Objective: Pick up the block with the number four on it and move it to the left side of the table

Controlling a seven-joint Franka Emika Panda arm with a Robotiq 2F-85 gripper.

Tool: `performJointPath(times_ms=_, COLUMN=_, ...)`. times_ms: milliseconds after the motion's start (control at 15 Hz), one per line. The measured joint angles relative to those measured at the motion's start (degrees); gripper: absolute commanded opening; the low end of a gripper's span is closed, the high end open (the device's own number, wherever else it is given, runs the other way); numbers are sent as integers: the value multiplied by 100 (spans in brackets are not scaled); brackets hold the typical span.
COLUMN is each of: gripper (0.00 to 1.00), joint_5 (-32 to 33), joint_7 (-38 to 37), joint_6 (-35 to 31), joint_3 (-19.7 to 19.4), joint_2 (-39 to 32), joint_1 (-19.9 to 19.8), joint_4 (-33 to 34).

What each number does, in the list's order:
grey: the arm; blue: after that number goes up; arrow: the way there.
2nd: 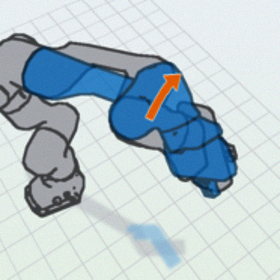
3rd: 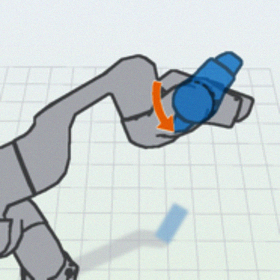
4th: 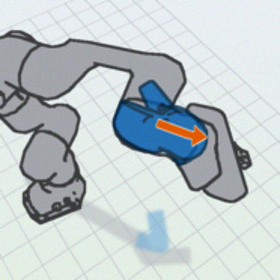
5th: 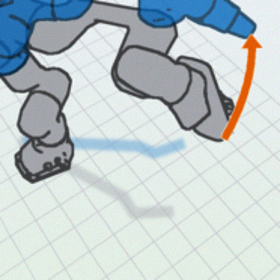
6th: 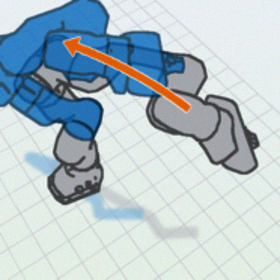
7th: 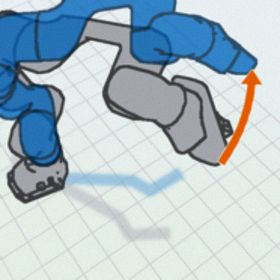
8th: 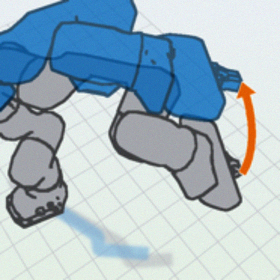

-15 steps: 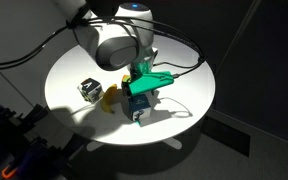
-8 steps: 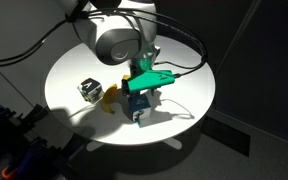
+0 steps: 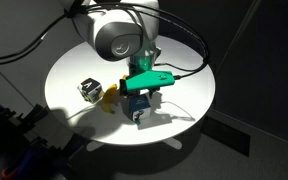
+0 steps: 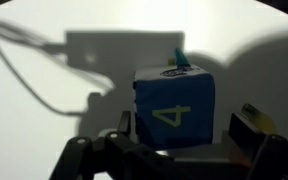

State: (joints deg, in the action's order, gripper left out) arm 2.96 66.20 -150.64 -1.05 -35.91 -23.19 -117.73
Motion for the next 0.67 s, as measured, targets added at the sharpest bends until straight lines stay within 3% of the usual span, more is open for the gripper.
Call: performJointPath(times_ms=667, gripper=100, joint_5=0, joint_7=0, joint_6=-142, joint_3=-1, joint_2=-74, joint_1=90, joint_4=-32)
